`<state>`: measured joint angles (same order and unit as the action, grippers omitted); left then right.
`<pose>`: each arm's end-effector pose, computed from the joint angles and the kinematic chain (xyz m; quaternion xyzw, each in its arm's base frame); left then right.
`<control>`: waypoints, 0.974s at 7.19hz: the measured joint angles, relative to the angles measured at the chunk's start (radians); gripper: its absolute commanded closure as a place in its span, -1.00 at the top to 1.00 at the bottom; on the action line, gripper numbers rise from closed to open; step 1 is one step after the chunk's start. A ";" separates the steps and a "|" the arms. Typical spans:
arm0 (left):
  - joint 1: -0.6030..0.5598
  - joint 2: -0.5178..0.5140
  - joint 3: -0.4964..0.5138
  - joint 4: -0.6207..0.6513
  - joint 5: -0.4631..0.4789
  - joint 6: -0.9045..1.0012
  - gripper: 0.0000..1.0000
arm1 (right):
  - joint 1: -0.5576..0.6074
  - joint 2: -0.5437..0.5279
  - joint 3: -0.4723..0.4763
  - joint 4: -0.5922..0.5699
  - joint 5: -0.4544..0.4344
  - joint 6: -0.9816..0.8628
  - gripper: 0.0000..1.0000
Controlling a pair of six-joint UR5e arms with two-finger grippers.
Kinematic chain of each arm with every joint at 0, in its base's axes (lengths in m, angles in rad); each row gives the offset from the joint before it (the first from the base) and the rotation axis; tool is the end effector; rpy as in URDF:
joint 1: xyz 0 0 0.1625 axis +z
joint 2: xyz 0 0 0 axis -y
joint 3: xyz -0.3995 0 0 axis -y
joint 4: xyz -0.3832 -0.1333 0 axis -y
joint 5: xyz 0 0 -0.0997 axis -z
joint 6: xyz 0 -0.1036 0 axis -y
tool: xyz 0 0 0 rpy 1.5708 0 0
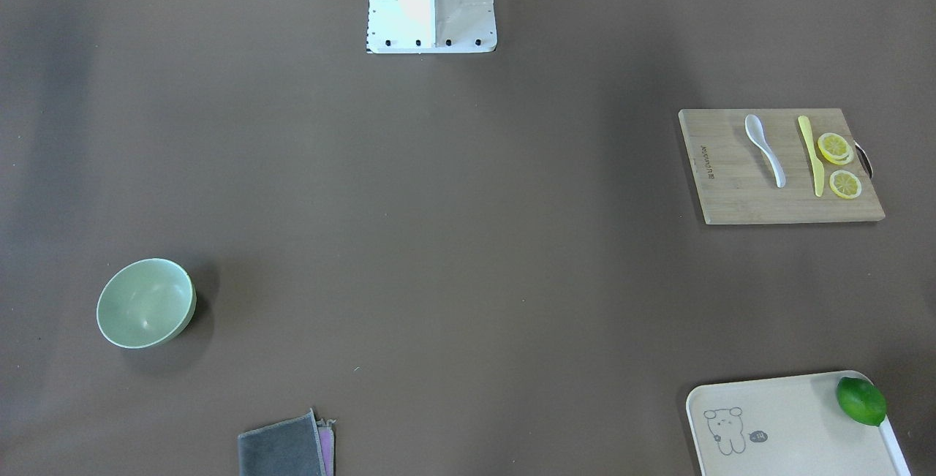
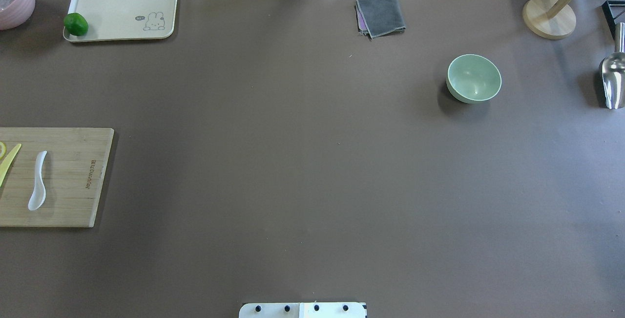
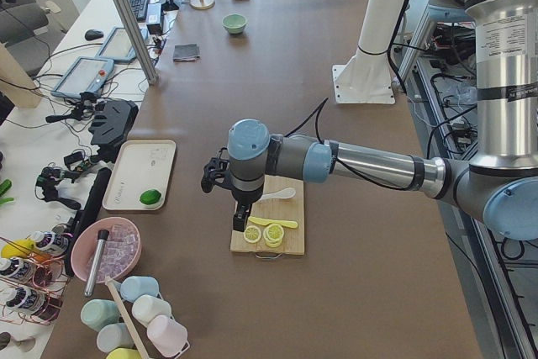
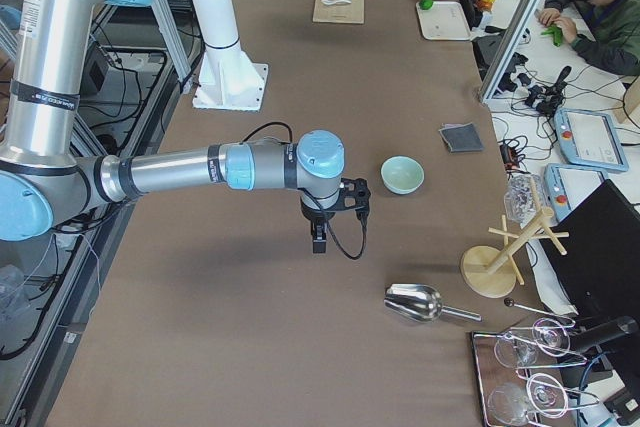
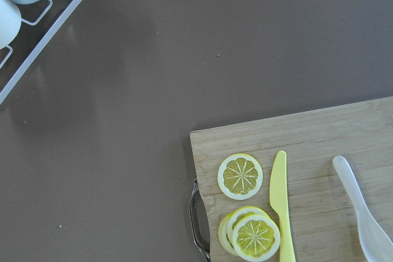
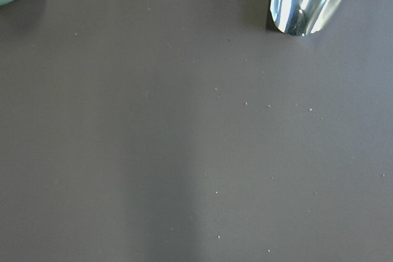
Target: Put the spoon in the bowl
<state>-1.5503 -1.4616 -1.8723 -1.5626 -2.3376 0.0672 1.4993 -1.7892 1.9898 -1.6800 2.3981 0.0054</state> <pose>-0.0523 -0.4454 0.5415 0.0939 0.3704 0.0748 0.9211 0.0287 -0.3977 0.5369 0.0264 -0.4028 -0.0486 0.9136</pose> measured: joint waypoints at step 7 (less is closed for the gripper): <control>0.003 -0.221 0.135 -0.124 0.005 -0.012 0.95 | -0.033 0.219 -0.104 0.231 -0.002 0.042 1.00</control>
<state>-1.5475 -1.6824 -1.7377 -1.6868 -2.3329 0.0556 1.4663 -1.5704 1.8857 -1.4491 2.3964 0.0475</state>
